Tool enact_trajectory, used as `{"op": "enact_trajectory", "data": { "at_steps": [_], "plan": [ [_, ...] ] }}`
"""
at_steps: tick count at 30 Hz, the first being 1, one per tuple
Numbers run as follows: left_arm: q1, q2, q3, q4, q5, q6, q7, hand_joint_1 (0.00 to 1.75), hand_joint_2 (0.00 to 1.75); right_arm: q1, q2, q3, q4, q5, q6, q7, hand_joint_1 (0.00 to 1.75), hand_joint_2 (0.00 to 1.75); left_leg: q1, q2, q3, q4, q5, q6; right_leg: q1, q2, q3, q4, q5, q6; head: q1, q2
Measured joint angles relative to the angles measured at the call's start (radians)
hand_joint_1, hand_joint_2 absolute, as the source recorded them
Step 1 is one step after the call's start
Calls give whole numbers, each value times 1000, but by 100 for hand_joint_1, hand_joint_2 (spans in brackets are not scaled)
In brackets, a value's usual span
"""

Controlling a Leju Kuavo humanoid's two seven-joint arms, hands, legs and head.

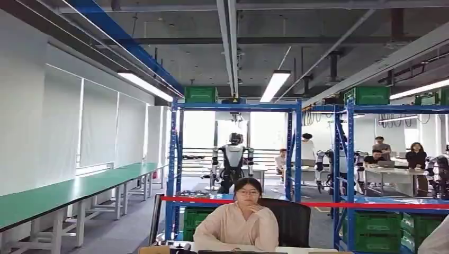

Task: Take the parts from the cabinet and place them on the table.

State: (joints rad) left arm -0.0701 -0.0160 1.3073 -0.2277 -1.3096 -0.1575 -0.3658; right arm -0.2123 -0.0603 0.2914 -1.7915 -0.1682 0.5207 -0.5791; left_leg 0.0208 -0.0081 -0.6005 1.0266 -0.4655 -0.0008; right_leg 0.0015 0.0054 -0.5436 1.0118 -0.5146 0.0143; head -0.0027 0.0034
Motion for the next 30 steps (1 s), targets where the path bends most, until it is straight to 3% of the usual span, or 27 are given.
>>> {"op": "enact_trajectory", "data": {
  "at_steps": [1, 2, 3, 4, 6, 7, 8, 9, 14, 15, 16, 17, 18, 19, 20, 22, 23, 24, 25, 26, 28, 29, 30],
  "plan": [
    [1, 0, 1, 0, 0, 0, 0, 0, 0, 9, 2, 0, -12, 5, -1, -1, 0, 0, 1, 0, 1, -3, 4, -7, 1, 0, -1, 0, 4, -6, 0, 0],
    [2, 0, 1, 0, 0, 1, 0, 0, 0, 16, 7, 0, -21, 8, -2, -4, 0, 0, 1, 0, -2, -2, -1, -14, -7, -3, -4, -12, 16, -19, 0, 0],
    [3, 1, 2, 0, 2, 1, 0, 0, 0, 22, 11, 0, -26, 10, -3, -7, 0, 0, 1, 1, -7, 12, -31, -16, -8, -8, -9, -14, 24, -25, 0, 0],
    [3, 0, 3, 0, 2, 1, 0, 0, 0, 28, 16, 0, -34, 14, -4, -10, 0, 0, 1, 1, -24, 60, -81, -16, -8, -8, -18, -13, 29, -34, 0, 0],
    [3, 0, 6, 0, 4, 2, 0, 0, 0, 43, 20, 0, -41, 23, -9, -17, 0, 0, 1, 1, -75, 217, -174, -21, -4, -10, -37, -12, 43, -37, 0, 0],
    [3, 0, 7, 0, 6, 2, 0, 0, 0, 50, 21, 0, -43, 28, -10, -19, 0, 0, 0, 1, -90, 279, -200, -23, -3, -11, -49, -11, 51, -37, 0, 0],
    [4, 1, 8, 0, 9, 4, 1, 0, 0, 56, 21, 0, -45, 32, -12, -21, 0, 0, 0, 1, -82, 290, -200, -23, -3, -11, -60, -9, 57, -35, 0, 0],
    [4, 1, 8, 0, 10, 5, 2, 0, 0, 60, 21, 1, -47, 40, -18, -22, 0, 0, 1, 1, -49, 251, -182, -24, -3, -11, -71, -6, 64, -32, 0, 0],
    [4, 1, 8, 0, 10, 5, 2, 0, 0, 61, 21, 1, -48, 42, -19, -22, 0, 0, 1, 1, -41, 240, -178, -24, -3, -11, -73, -6, 65, -32, 0, 0],
    [3, 1, 9, 0, 11, 6, 2, 0, 0, 64, 22, 1, -51, 51, -24, -22, 0, 0, 1, 1, 5, 172, -151, -23, -4, -10, -80, -3, 69, -29, 0, 0],
    [1, 1, 9, 0, 11, 7, 2, 0, 0, 68, 22, 2, -57, 63, -30, -25, 0, 0, 3, 1, 88, 44, -110, -22, -4, -10, -88, 1, 76, -23, 0, 0],
    [1, 1, 12, 0, 11, 8, 2, 0, 0, 82, 22, 9, -76, 99, -52, -40, 0, 0, -7, -2, 116, -21, -95, -1, -1, -9, -104, 11, 99, 0, 0, 0],
    [4, 0, 14, 0, 11, 8, 3, 0, 0, 96, 21, 12, -84, 114, -62, -48, 0, 0, -6, 0, 110, -23, -78, 15, -3, -6, -110, 8, 109, 11, 0, 0],
    [2, -1, 14, 0, 12, 8, 3, 0, 0, 104, 21, 13, -85, 117, -70, -53, 0, 0, -2, 7, 99, -23, -69, 22, -6, -6, -115, 19, 78, 18, 0, 0],
    [2, -1, 14, 0, 12, 8, 3, 0, 0, 112, 19, 14, -87, 123, -75, -55, 0, 0, -2, 7, 90, -23, -60, 31, -7, -6, -127, 57, 26, 22, 0, 0],
    [4, -1, 15, 0, 13, 9, 3, 0, 0, 130, 14, 16, -88, 127, -78, -66, 0, 0, -5, 9, 68, -22, -43, 35, -10, -6, -164, 204, -85, 28, 0, 0],
    [4, -1, 15, 0, 13, 9, 3, 0, 0, 142, 9, 18, -87, 127, -79, -72, 0, 0, -7, 11, 55, -21, -34, 36, -10, -6, -177, 276, -116, 30, 0, 0],
    [5, -1, 16, 0, 14, 9, 2, 0, 0, 154, 5, 19, -86, 126, -78, -76, 0, 0, -9, 11, 42, -20, -25, 36, -10, -6, -173, 313, -116, 30, 0, 0],
    [5, -1, 17, 0, 14, 9, 2, 0, 0, 163, -1, 19, -84, 125, -76, -80, 0, 175, -11, 12, 31, -19, -17, 36, -10, -6, -148, 300, -97, 28, 0, 0],
    [5, -1, 18, 0, 15, 9, 1, 0, 0, 170, -5, 19, -83, 123, -72, -84, 0, 175, -13, 12, 21, -19, -10, 36, -9, -6, -105, 249, -67, 24, 0, 0],
    [4, -1, 23, 0, 18, 9, -2, 0, 0, 180, -15, 20, -83, 123, -68, -94, 0, 175, -16, 12, 7, -19, 5, 34, -1, -4, 30, 59, -24, 3, 0, 0],
    [5, -6, 24, 0, 19, 9, -2, 0, 0, 184, -19, 21, -83, 124, -68, -97, 0, 175, -18, 11, 3, -18, 10, 29, 7, -4, 90, -23, -37, -10, 0, 0],
    [5, -5, 25, 0, 19, 9, -3, 0, 0, 186, -21, 21, -83, 123, -68, -102, 0, 175, -18, 12, 1, -18, 18, 23, 8, -5, 103, -59, -41, -9, 0, 0]
  ]
}}
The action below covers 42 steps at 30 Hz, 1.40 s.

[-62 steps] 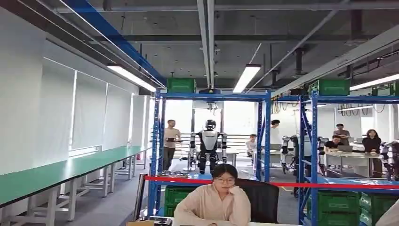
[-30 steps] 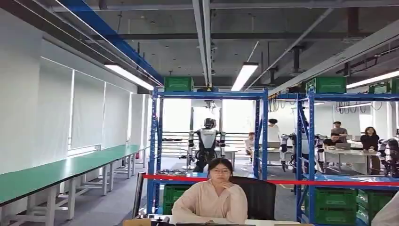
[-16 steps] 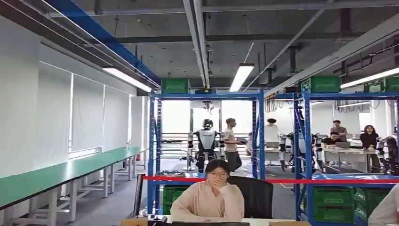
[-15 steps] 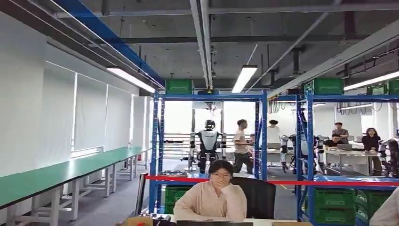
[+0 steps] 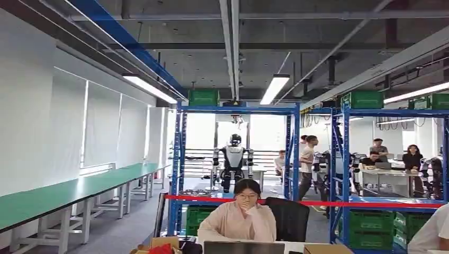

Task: Take the parts from the cabinet and place them on the table.

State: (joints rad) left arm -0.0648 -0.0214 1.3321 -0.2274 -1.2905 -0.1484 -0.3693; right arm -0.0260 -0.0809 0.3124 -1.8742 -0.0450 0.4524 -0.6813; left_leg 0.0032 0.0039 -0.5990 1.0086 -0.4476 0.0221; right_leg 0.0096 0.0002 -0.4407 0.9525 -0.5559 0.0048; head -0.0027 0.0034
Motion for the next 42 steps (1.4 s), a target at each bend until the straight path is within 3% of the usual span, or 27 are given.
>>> {"op": "enact_trajectory", "data": {
  "at_steps": [3, 4, 6, 8, 9, 10, 12, 13, 14, 15, 17, 19, 20, 22, 23, 24, 26, 28, 30, 31, 34, 35, 36, 38, 39, 40, 42],
  "plan": [
    [0, 0, 2, 0, 1, 0, -3, 0, 0, 19, -11, -1, 5, -3, 0, -5, 0, 175, 7, 0, -3, -9, 23, -19, 8, 1, -9, -2, 19, -10, 0, 0],
    [1, 1, 3, 0, 1, 0, -5, 0, 0, 20, -11, -1, 8, -6, 0, -6, 0, 175, 9, -2, -9, -3, 5, -22, -2, -8, -16, -14, 36, -17, 0, 0],
    [4, 0, 4, 0, 1, -2, -5, 0, 0, 26, -11, -2, 14, -8, 0, -6, 0, 175, 10, -2, -35, 82, -108, -30, -2, -8, -43, -11, 55, -30, 0, 0],
    [3, 0, 5, 0, 1, -1, -7, 0, 0, 35, -13, -7, 22, -8, 0, -3, 0, 175, 11, -2, -69, 228, -199, -38, 0, -11, -75, -4, 74, -29, 0, 0],
    [3, 0, 5, 0, 1, -1, -7, 0, 0, 37, -13, -8, 27, -8, 0, -2, 0, 175, 11, -2, -75, 281, -205, -40, 0, -11, -94, 1, 84, -28, 0, 0],
    [3, 0, 5, 0, 2, -1, -8, 0, 0, 40, -13, -11, 32, -8, 0, -2, 0, 175, 12, -2, -62, 291, -181, -43, -1, -12, -113, 7, 93, -26, 0, 0],
    [3, 1, 5, 0, 2, -2, -8, 0, 0, 50, -14, -18, 40, -9, 0, -1, 0, 175, 15, -2, 17, 198, -103, -46, -3, -12, -150, 24, 107, -18, 0, 0],
    [2, 2, 5, 0, 3, -2, -8, 0, 0, 54, -15, -20, 44, -12, -2, 0, 0, 175, 17, -2, 74, 118, -87, -46, -4, -12, -165, 35, 111, -13, 0, 0],
    [0, 2, 6, 0, 3, -2, -8, 0, 0, 59, -15, -24, 47, -14, -3, 0, 0, 175, 18, -3, 134, 38, -103, -45, -2, -11, -178, 46, 114, -8, 0, 0],
    [0, 2, 6, 0, 4, -2, -8, 0, 0, 66, -15, -28, 49, -15, -3, 0, 0, 175, 14, -5, 165, -23, -125, -36, 1, -12, -187, 60, 118, -4, 0, 0],
    [0, 2, 7, 0, 10, -2, -7, 0, 0, 82, -18, -37, 59, -20, -3, 3, 0, 175, 10, -5, 154, -25, -130, -25, 0, -13, -196, 61, 137, 9, 0, 0],
    [6, -1, 10, 0, 10, -2, -6, 0, 0, 101, -21, -45, 72, -21, -3, 4, 0, 175, 16, 1, 143, -27, -113, -1, -6, -9, -204, 63, 142, 19, 0, 0],
    [5, -2, 12, 0, 10, -2, -4, 0, 0, 115, -22, -51, 82, -20, -3, 5, 0, 175, 14, 5, 134, -26, -104, 6, -7, -5, -208, 82, 101, 27, -1, 0],
    [5, -2, 15, 0, 10, -1, -3, 0, 0, 148, -23, -70, 108, -21, -13, 11, 0, 175, 12, 5, 108, -26, -82, 19, -13, -4, -239, 205, -30, 38, -1, 0],
    [6, -2, 16, 0, 10, -1, -3, 0, 0, 162, -23, -80, 129, -19, -21, 15, 0, 175, 9, 5, 94, -25, -71, 19, -15, -4, -253, 282, -76, 42, 0, 0],
    [7, -2, 17, 0, 11, 0, -3, 0, 0, 176, -23, -90, 150, -14, -30, 18, 0, 175, 7, 6, 78, -24, -60, 20, -15, -4, -260, 342, -90, 44, 0, 0],
    [7, -3, 20, 0, 11, 0, -3, 0, 0, 199, -21, -110, 200, 8, -64, 33, 0, 175, 3, 7, 52, -23, -41, 19, -14, -4, -223, 349, -43, 42, 0, 0],
    [8, -6, 25, 0, 11, 1, -3, 0, 0, 208, -14, -130, 281, 24, -85, 38, 0, 175, -4, 7, 26, -23, -19, 18, -9, -3, -108, 200, 20, 25, 0, 0],
    [9, -12, 26, 0, 10, 2, -4, 0, 0, 206, -5, -147, 362, 46, -109, 42, 0, 175, -10, 6, 18, -21, -6, 12, 4, -2, 26, 16, 10, 3, 0, 0],
    [11, -13, 26, 0, 8, 2, -3, 0, 0, 203, -2, -153, 401, 56, -123, 44, 0, 175, -10, 7, 14, -21, 5, 6, 2, -4, 42, -24, -6, 1, 1, 0],
    [11, -13, 27, 0, 1, 2, -4, 0, 0, 183, 20, -173, 556, 86, -154, 40, 0, 175, -7, 7, -3, -20, 23, -11, 3, -5, 27, -39, 12, -11, 1, 0],
    [12, -13, 28, 0, -1, 2, -4, 0, 0, 167, 28, -178, 614, 111, -183, 49, 0, 175, -5, 5, -11, -9, -8, -17, -1, -10, 15, -38, 24, -20, 1, 0],
    [14, -14, 29, 0, -3, 1, -5, 0, 0, 146, 39, -188, 691, 142, -221, 52, 0, 175, -3, 3, -25, 32, -69, -20, -1, -9, -1, -36, 35, -30, 1, 1],
    [12, -14, 29, 0, -10, 0, -6, 0, 0, 96, 60, -211, 880, 182, -297, 46, 0, 175, -1, 3, -59, 174, -179, -26, 2, -9, -31, -30, 55, -33, 1, 0],
    [11, -15, 29, 0, -11, 0, -7, 0, 0, 69, 68, -224, 974, 199, -324, 37, 0, 175, -1, 3, -73, 247, -206, -29, 2, -11, -49, -26, 65, -33, 1, 0],
    [10, -15, 29, 0, -11, 0, -7, 0, 0, 48, 71, -232, 1057, 222, -361, 34, 0, 175, 0, 3, -72, 289, -198, -31, 2, -13, -69, -19, 75, -31, 1, 0],
    [10, -15, 29, 0, -14, 0, -7, 0, 0, 6, 81, -250, 1224, 260, -432, 49, 0, 175, 4, 3, -18, 251, -117, -36, 1, -14, -111, 1, 90, -26, 1, 0]
  ]
}}
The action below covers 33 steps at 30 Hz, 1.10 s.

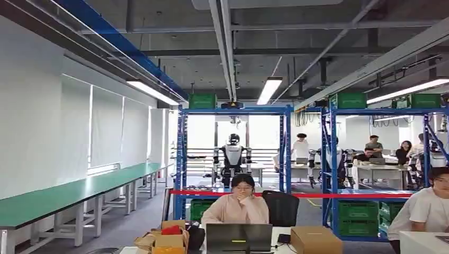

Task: Take the parts from the cabinet and place them on the table.

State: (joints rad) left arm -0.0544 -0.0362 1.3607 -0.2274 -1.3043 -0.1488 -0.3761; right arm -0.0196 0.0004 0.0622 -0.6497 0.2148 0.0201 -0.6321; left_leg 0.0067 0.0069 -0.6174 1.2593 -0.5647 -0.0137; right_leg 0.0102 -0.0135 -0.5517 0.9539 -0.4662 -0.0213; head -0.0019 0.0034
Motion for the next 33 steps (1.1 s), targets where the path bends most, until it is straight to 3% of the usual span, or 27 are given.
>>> {"op": "enact_trajectory", "data": {
  "at_steps": [1, 3, 4, 6, 7, 8, 9, 11, 12, 13, 14, 15, 16, 17, 18, 19, 22, 23, 24, 26, 27, 28, 29, 30, 31, 32, 33],
  "plan": [
    [-1, 0, 0, 0, -3, 0, 0, 0, 0, -11, 4, -6, 64, 6, -16, 4, 0, 175, 2, 0, 52, -68, 32, -1, -1, 0, -21, 14, 5, 4, 0, 0],
    [-5, 0, 0, 0, -4, 0, 0, 0, 0, -29, 7, -24, 156, 3, -24, 21, 0, 175, 5, -2, 177, -234, 12, 1, 5, 0, -50, 47, 9, 12, 0, 1],
    [-7, 0, 0, 0, -4, 0, 0, 0, 0, -35, 7, -33, 193, 4, -40, 37, 0, 175, 3, -2, 193, -275, -14, 15, 5, 0, -60, 56, 14, 17, 0, 0],
    [-8, 0, 0, 0, -4, 1, 1, 0, 0, -43, 8, -48, 272, 6, -85, 96, 0, 175, 0, -3, 181, -275, -17, 20, 4, -1, -72, 60, 33, 30, 0, 0],
    [-8, -3, 0, 0, -4, 1, 2, 0, 0, -39, 6, -55, 298, 6, -93, 111, 0, 175, 3, -2, 171, -277, -9, 31, 6, 1, -79, 61, 41, 38, 0, 0],
    [-6, -8, 1, 0, -3, 2, 3, 0, 0, -35, 5, -64, 326, 5, -104, 142, 0, 175, 8, 4, 162, -279, 2, 42, 2, 7, -86, 68, 20, 44, -1, 0],
    [-6, -8, 2, 0, -3, 4, 4, 0, 0, -31, 6, -71, 346, 2, -108, 167, 0, 175, 8, 4, 150, -279, 13, 50, 0, 9, -94, 98, -35, 50, 0, 0],
    [-6, -8, 2, 0, 0, 4, 6, 0, 0, -22, 6, -87, 383, -1, -112, 227, 0, 175, 4, 5, 124, -279, 36, 57, -9, 9, -125, 235, -158, 60, 0, 0],
    [-6, -8, 3, 0, 3, 4, 6, 0, 0, -19, 8, -93, 397, -1, -113, 260, 0, 175, 3, 6, 110, -278, 47, 57, -12, 9, -136, 308, -190, 64, 0, 0],
    [-6, -8, 3, 0, 3, 4, 6, 0, 0, -14, 12, -97, 408, -1, -113, 281, 0, 175, 1, 8, 95, -276, 58, 56, -13, 9, -136, 353, -188, 65, -1, 0],
    [-6, -8, 3, 0, 5, 5, 6, 0, 0, -10, 17, -100, 418, -2, -113, 312, 0, 175, 0, 8, 82, -276, 67, 56, -13, 9, -119, 359, -161, 66, -1, 0],
    [-6, -9, 4, 0, 6, 7, 6, 0, 0, -7, 21, -104, 425, -3, -113, 333, 0, 175, -1, 9, 68, -275, 78, 54, -13, 9, -83, 326, -122, 64, -1, 0],
    [-7, -9, 5, 0, 6, 9, 6, 0, 0, -5, 24, -108, 431, -5, -113, 346, 0, 175, -2, 9, 55, -275, 88, 52, -12, 9, -32, 260, -88, 60, -1, 0],
    [-7, -10, 5, 0, 6, 10, 6, 0, 0, -6, 29, -114, 435, -5, -113, 364, 0, 175, -3, 9, 46, -275, 98, 50, -11, 11, 40, 163, -75, 51, -1, 0],
    [-7, -13, 5, 0, 6, 10, 6, 0, 0, -8, 31, -117, 436, -5, -113, 375, 0, 175, -4, 9, 42, -274, 106, 46, -7, 13, 118, 61, -92, 40, 0, 0],
    [-8, -13, 5, 0, 7, 11, 6, 0, 0, -9, 34, -120, 439, -6, -113, 383, 0, 175, -9, 9, 39, -271, 112, 41, -2, 12, 170, -28, -96, 34, 0, 0],
    [-7, -14, 8, 0, 7, 11, 6, 0, 0, -11, 40, -127, 449, -9, -113, 399, 0, 175, -5, 11, 26, -273, 143, 23, 2, 13, 162, -37, -92, 20, 0, 1],
    [-6, -13, 10, 0, 7, 11, 5, 0, 0, -9, 44, -130, 454, -10, -113, 400, 0, 175, -2, 9, 21, -270, 135, 20, -8, 7, 156, -47, -76, 9, 0, 0],
    [-3, -13, 12, 0, 7, 11, 4, 0, 0, -11, 45, -133, 456, -12, -113, 401, 0, 175, -3, 4, 13, -249, 86, 15, -4, 3, 143, -44, -65, 1, 0, 0],
    [-1, -14, 13, 0, 6, 11, 3, 0, 0, -6, 45, -139, 457, -13, -113, 402, 0, 175, 0, 3, -24, -111, -44, 9, -2, 1, 106, -33, -45, -7, 0, 0],
    [-1, -14, 14, 0, 6, 11, 3, 0, 0, -6, 45, -141, 459, -14, -113, 402, 0, 175, 0, 3, -41, -30, -87, 6, 1, 0, 85, -26, -35, -9, 0, 0],
    [-1, -14, 14, 0, 6, 11, 2, 0, 0, -7, 45, -142, 459, -15, -113, 402, 0, 175, 0, 3, -47, 27, -97, 4, 2, 0, 64, -19, -26, -9, 0, 0],
    [-1, -14, 15, 0, 6, 11, 0, 0, 0, -8, 45, -143, 459, -16, -112, 402, 0, 175, 0, 3, -39, 48, -78, 3, 3, 0, 44, -9, -17, -8, 0, 0],
    [-2, -14, 16, 0, 6, 10, -2, 0, 0, -8, 45, -145, 459, -18, -111, 403, 0, 175, 0, 3, -12, 30, -39, 3, 3, 0, 21, 1, -10, -6, 0, 0],
    [-3, -14, 16, 0, 6, 10, -5, 0, 0, -8, 45, -148, 459, -20, -108, 405, 0, 175, 1, 3, 36, -27, 2, 4, 2, 1, -1, 13, -3, -4, 0, 0],
    [-5, -14, 16, 0, 6, 9, -6, 0, 0, -9, 45, -149, 459, -23, -108, 413, 0, 0, 1, 2, 92, -105, 20, 6, 2, 1, -19, 25, 3, 0, 0, 0],
    [-8, -14, 16, 0, 6, 9, -8, 0, 0, -10, 45, -151, 459, -27, -107, 418, 0, 0, 1, 1, 155, -190, 8, 10, 2, 1, -31, 38, 6, 3, 0, 0]
  ]
}}
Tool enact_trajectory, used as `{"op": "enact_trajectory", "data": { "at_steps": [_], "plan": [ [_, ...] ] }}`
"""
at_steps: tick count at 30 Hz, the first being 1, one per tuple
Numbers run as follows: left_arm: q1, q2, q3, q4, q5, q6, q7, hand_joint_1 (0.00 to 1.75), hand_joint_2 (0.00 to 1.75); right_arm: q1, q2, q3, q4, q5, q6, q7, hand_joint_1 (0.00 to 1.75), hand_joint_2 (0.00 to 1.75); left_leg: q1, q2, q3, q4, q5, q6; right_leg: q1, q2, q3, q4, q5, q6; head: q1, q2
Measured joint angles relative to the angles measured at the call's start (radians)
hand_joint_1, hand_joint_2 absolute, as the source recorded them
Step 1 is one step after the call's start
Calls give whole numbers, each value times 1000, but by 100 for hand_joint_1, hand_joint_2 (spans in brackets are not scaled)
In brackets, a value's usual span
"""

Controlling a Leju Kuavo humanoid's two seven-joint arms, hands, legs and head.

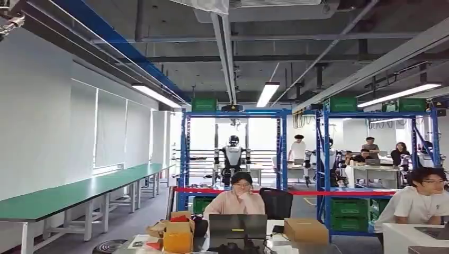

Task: Take the parts from the cabinet and place them on the table.

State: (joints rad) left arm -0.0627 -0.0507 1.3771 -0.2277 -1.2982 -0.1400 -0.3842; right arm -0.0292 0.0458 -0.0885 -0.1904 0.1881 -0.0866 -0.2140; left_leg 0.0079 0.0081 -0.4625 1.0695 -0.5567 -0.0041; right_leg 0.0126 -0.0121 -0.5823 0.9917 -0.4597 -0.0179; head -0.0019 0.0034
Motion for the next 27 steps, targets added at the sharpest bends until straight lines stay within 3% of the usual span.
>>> {"op": "enact_trajectory", "data": {
  "at_steps": [1, 2, 4, 5, 6, 7, 8, 9, 10, 11, 12, 13, 14, 15, 16, 18, 19, 20, 21, 22, 24, 25, 26, 27],
  "plan": [
    [-2, 0, 0, 0, 0, -2, -1, 0, 0, 0, 0, -4, 0, -5, 2, 5, 0, 0, -2, -1, 51, -88, -13, 5, 5, 0, -15, 17, 3, 4, 0, 0],
    [-5, 0, 0, 0, -1, -3, -1, 0, 0, -1, 0, -11, 1, -16, 6, 23, 0, 0, -3, -1, 50, -98, -28, 11, 6, -1, -24, 21, 13, 12, 0, 0],
    [-5, 0, 0, 0, -2, -7, -1, 0, 0, -3, 0, -27, 3, -32, 16, 52, 0, 0, -6, -1, 36, -93, -23, 19, 5, 0, -35, 22, 26, 20, 0, 0],
    [-2, -3, 0, 0, -3, -7, 3, 0, 0, 0, -3, -34, 3, -36, 21, 71, 0, 0, 1, 1, 30, -97, -12, 31, 3, 2, -40, 22, 29, 25, 0, 0],
    [-4, -5, 0, 0, -3, -7, 9, 0, 0, 0, -5, -41, 3, -42, 24, 92, 0, 0, 1, 5, 24, -97, -4, 38, 0, 6, -42, 36, -1, 35, -1, 0],
    [-6, -4, 0, 0, -3, -5, 15, 0, 0, 2, -5, -48, 4, -47, 25, 114, 0, 0, 2, 5, 12, -97, 6, 46, -4, 8, -58, 85, -66, 45, 0, 0],
    [-6, -4, 0, 0, -3, -5, 19, 0, 0, 3, -6, -54, 4, -48, 29, 126, 0, 0, 1, 5, 1, -97, 16, 47, -9, 8, -79, 155, -124, 51, 0, 0],
    [-6, -5, 0, 0, -3, -5, 22, 0, 0, 3, -7, -59, 4, -49, 30, 139, 0, 0, 0, 5, -9, -95, 24, 46, -12, 8, -98, 228, -163, 56, 0, 0],
    [-6, -5, 0, 0, -2, -5, 26, 0, 0, 2, -7, -65, 4, -50, 30, 151, 0, 0, 0, 6, -21, -94, 32, 45, -13, 7, -113, 289, -178, 59, 0, 0],
    [-6, -5, 0, 0, 0, -4, 31, 0, 0, 3, -8, -69, 4, -52, 32, 163, 0, 0, 0, 8, -30, -93, 39, 44, -15, 7, -110, 318, -165, 61, 0, 0],
    [-6, -5, 2, 0, 3, 2, 40, 0, 0, 4, -8, -73, 4, -53, 33, 176, 0, 0, 1, 9, -39, -93, 45, 43, -15, 8, -86, 298, -138, 62, 0, 0],
    [-8, -5, 3, 0, 8, 4, 48, 0, 0, 4, -9, -76, 4, -55, 33, 185, 0, 0, 1, 9, -46, -92, 51, 41, -15, 8, -37, 232, -106, 60, 0, 0],
    [-9, -6, 4, 0, 10, 7, 50, 0, 175, 4, -9, -82, 4, -58, 33, 193, 0, 175, 1, 9, -49, -92, 55, 38, -15, 8, 30, 128, -78, 55, 0, 0],
    [-10, -7, 4, 0, 12, 10, 53, 0, 175, 3, -10, -87, 4, -62, 34, 197, 0, 175, 1, 9, -50, -92, 58, 35, -14, 8, 98, 27, -63, 47, 0, 0],
    [-11, -7, 5, 0, 12, 11, 54, 0, 175, 1, -12, -91, 4, -64, 34, 202, 0, 175, -5, 9, -55, -90, 60, 31, -9, 9, 133, -33, -71, 40, 0, 0],
    [-15, -7, 5, 0, 12, 11, 54, 0, 175, 1, -14, -98, 4, -65, 35, 212, 0, 175, -4, 9, -59, -91, 69, 19, -7, 9, 127, -39, -72, 34, 0, 0],
    [-17, -7, 5, 0, 11, 11, 54, 0, 175, 1, -15, -100, 4, -66, 36, 215, 0, 175, -2, 9, -60, -92, 74, 12, -5, 10, 124, -39, -70, 28, 0, 0],
    [-17, -7, 5, 0, 11, 11, 53, 0, 175, 2, -15, -103, 4, -66, 38, 215, 0, 175, -3, 9, -60, -93, 76, 6, -9, 9, 124, -49, -62, 15, 0, 0],
    [-17, -7, 5, 0, 11, 11, 51, 0, 175, 1, -15, -106, 4, -66, 40, 217, 0, 175, -1, 5, -66, -80, 55, 3, -13, 4, 122, -53, -55, 8, 0, 0],
    [-16, -8, 5, 0, 11, 11, 49, 0, 175, 2, -16, -109, 4, -66, 41, 218, 0, 175, 0, 3, -85, -35, 13, 1, -13, 4, 115, -52, -51, 1, 0, 0],
    [-15, -8, 5, 0, 16, 10, 45, 0, 175, 4, -16, -114, 4, -66, 42, 220, 0, 175, 3, 3, -149, 121, -75, -5, -9, 3, 103, -50, -46, -7, 0, 0],
    [-14, -8, 5, 0, 18, 10, 43, 0, 175, 5, -16, -115, 4, -65, 42, 221, 0, 175, 3, 3, -179, 199, -102, -8, -6, 2, 97, -47, -44, -8, 0, 0],
    [-13, -8, 5, 0, 18, 10, 39, 0, 175, 7, -16, -116, 4, -64, 39, 223, 0, 175, 3, 3, -187, 228, -100, -8, -5, 2, 92, -43, -44, -8, 0, 0],
    [-12, -8, 5, 0, 18, 10, 37, 0, 175, 9, -16, -117, 4, -63, 35, 232, 0, 175, 3, 3, -172, 208, -77, -9, -5, 2, 90, -39, -44, -8, 0, 0]
  ]
}}
